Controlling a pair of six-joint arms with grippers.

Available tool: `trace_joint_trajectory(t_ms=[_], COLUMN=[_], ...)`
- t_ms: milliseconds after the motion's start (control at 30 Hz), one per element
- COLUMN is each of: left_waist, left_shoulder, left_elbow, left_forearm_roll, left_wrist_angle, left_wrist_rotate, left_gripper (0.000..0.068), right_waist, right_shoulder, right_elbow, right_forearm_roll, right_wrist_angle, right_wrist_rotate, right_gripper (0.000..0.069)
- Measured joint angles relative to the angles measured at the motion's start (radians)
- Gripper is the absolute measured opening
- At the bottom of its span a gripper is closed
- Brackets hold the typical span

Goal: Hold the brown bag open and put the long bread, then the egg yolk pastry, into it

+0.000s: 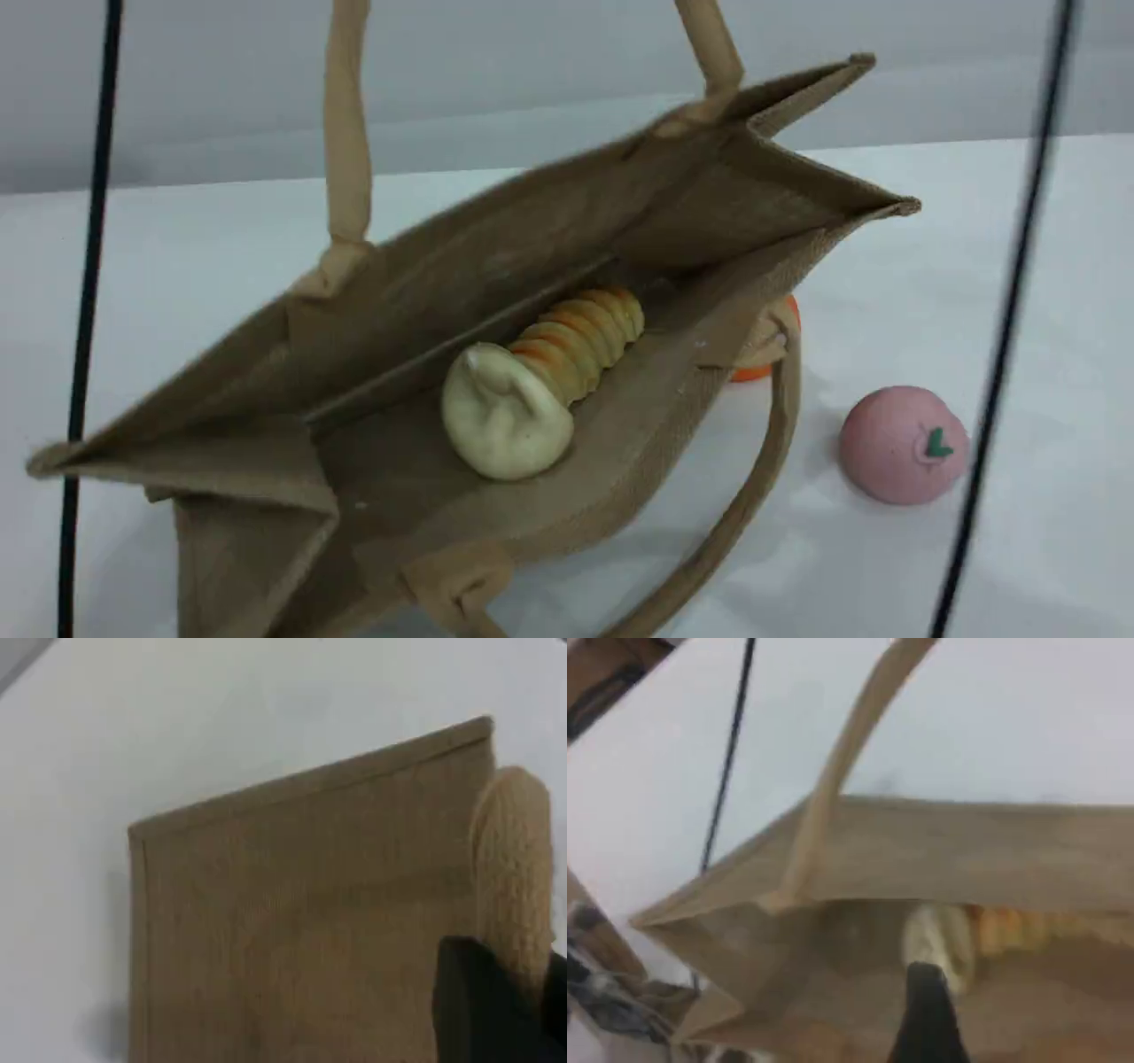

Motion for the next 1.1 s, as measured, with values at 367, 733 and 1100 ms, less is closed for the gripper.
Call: trace_joint_trajectory(t_ms=[367,733,1100], left_waist=[0.0,0.0,-0.031], left_shoulder=[0.149,0.177,0.28], left_elbow=[0.0,0.0,0.0], left_forearm_roll=[-0.073,-0.04,-0.044], left_wrist_angle=[-0.003,0.032,0.021], left_wrist_rotate=[-0.044,-0.079,-0.078], left_gripper=[0.0192,0.055,0.0534], right_waist=[-0.018,-0.018,-0.018], right_shoulder=[-0.151,-0.15,-0.15], right_elbow=[0.0,0.0,0.0], right_forearm_roll=[-0.314,-0.376,-0.376], right_wrist_angle=[0.112,0.188,0.18], right_wrist_rotate=[0.252,0.299,0.299], right_gripper=[0.0461,0.0461,0.0461])
